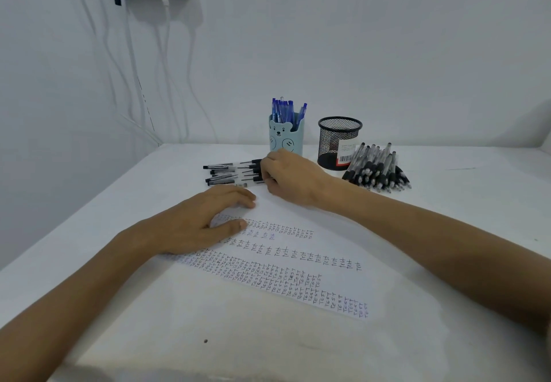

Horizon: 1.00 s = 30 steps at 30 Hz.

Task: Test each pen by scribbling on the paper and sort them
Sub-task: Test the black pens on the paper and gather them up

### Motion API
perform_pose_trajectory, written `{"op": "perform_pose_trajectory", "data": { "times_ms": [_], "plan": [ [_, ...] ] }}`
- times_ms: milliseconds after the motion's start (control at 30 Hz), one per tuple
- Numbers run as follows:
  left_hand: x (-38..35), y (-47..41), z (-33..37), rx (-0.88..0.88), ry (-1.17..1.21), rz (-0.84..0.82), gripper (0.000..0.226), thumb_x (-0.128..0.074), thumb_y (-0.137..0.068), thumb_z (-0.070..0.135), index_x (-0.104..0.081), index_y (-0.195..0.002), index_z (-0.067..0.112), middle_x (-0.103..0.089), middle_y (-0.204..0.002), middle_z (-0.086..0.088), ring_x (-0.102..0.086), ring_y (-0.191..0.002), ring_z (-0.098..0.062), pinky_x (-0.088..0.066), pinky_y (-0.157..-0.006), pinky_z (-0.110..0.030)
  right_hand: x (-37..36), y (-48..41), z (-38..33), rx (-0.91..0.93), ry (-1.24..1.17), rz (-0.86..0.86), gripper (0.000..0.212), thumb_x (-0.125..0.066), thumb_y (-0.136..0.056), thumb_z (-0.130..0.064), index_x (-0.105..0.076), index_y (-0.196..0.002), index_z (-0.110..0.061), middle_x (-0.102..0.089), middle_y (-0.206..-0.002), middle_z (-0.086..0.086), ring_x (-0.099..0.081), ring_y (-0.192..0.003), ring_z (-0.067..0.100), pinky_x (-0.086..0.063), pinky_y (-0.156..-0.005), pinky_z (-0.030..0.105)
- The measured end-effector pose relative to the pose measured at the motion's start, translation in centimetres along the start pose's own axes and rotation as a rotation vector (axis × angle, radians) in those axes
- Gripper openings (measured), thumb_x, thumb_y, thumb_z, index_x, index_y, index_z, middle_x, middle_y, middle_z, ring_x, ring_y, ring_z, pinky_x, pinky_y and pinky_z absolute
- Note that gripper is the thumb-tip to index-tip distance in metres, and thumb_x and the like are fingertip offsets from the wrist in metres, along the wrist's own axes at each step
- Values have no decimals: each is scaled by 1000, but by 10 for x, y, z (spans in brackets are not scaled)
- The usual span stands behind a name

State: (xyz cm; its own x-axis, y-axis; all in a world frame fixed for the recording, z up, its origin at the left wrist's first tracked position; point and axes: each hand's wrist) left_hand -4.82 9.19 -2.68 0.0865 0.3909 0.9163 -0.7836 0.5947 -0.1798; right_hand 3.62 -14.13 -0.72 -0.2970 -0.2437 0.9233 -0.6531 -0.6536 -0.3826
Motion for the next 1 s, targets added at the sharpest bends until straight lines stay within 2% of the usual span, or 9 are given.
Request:
{"op": "perform_pose_trajectory", "data": {
  "times_ms": [167,267,400,467,567,700,800,900,1000],
  "plan": [
    [0,1,0,14,-10,-2,43,-54,-102,50,-52,-142,36,-45,-148,29,-37,-143,4,-35,-119,-29,6,4,-1,-21,-40,-82,25,-54,-103,-24,-56,-122,-9,-59,-117,8,-55,-106,25,-49,-81,38],
    [1,1,4,34,-3,-16,52,-58,-97,57,-50,-144,38,-44,-148,31,-36,-142,7,-33,-118,-25,10,-1,1,-55,19,-141,20,-52,-102,-18,-60,-117,-7,-60,-117,11,-56,-109,28,-48,-83,37],
    [5,2,4,55,-10,-54,61,-62,-88,70,-49,-141,43,-39,-149,36,-31,-143,11,-27,-116,-18,17,-1,4,-71,100,-168,21,-49,-98,-10,-62,-114,-6,-59,-114,10,-55,-111,30,-52,-91,46],
    [5,2,4,57,-19,-57,65,-60,-85,78,-49,-140,46,-38,-149,37,-30,-142,12,-26,-115,-17,21,3,7,-75,117,-168,22,-50,-97,-10,-60,-116,-4,-57,-115,10,-54,-111,29,-51,-90,43],
    [5,3,5,77,-4,-45,63,-58,-83,80,-50,-136,47,-40,-146,36,-32,-140,13,-26,-114,-15,25,13,14,-58,96,-128,16,-51,-95,-9,-51,-110,-5,-54,-107,9,-50,-93,26,-40,-72,34],
    [5,4,9,79,-26,-33,67,-55,-82,84,-50,-136,45,-41,-145,35,-32,-141,11,-27,-116,-19,21,26,20,35,-79,69,8,-42,-94,-15,-44,-98,-9,-50,-86,2,-43,-69,25,-29,-64,32],
    [3,5,13,91,-71,-19,77,-53,-82,86,-43,-144,42,-36,-150,32,-28,-142,13,-26,-118,-19,19,32,18,-24,-218,189,23,-35,-94,-30,-44,-84,-12,-48,-75,0,-40,-65,21,-30,-62,33],
    [-2,5,19,76,-99,-12,85,-50,-83,86,-37,-151,37,-32,-155,27,-25,-144,12,-25,-118,-18,27,34,8,-204,-419,202,61,-47,-95,-67,-37,-67,-13,-37,-61,-3,-31,-56,10,-27,-56,25],
    [-7,3,30,36,-88,-57,87,-47,-85,86,-33,-155,36,-26,-158,29,-22,-146,12,-25,-118,-18,33,36,0,-374,-613,169,70,-55,-87,-74,-32,-57,-14,-27,-49,-9,-24,-44,8,-24,-52,22]
  ]
}}
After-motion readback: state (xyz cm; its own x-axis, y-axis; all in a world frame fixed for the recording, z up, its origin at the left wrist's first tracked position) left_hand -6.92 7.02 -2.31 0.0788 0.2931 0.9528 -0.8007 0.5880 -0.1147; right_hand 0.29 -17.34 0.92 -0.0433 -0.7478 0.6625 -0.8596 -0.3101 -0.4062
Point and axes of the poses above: each hand's wrist, its own y-axis away from the middle knuckle, its own x-axis out of the back of the hand, z = x × y
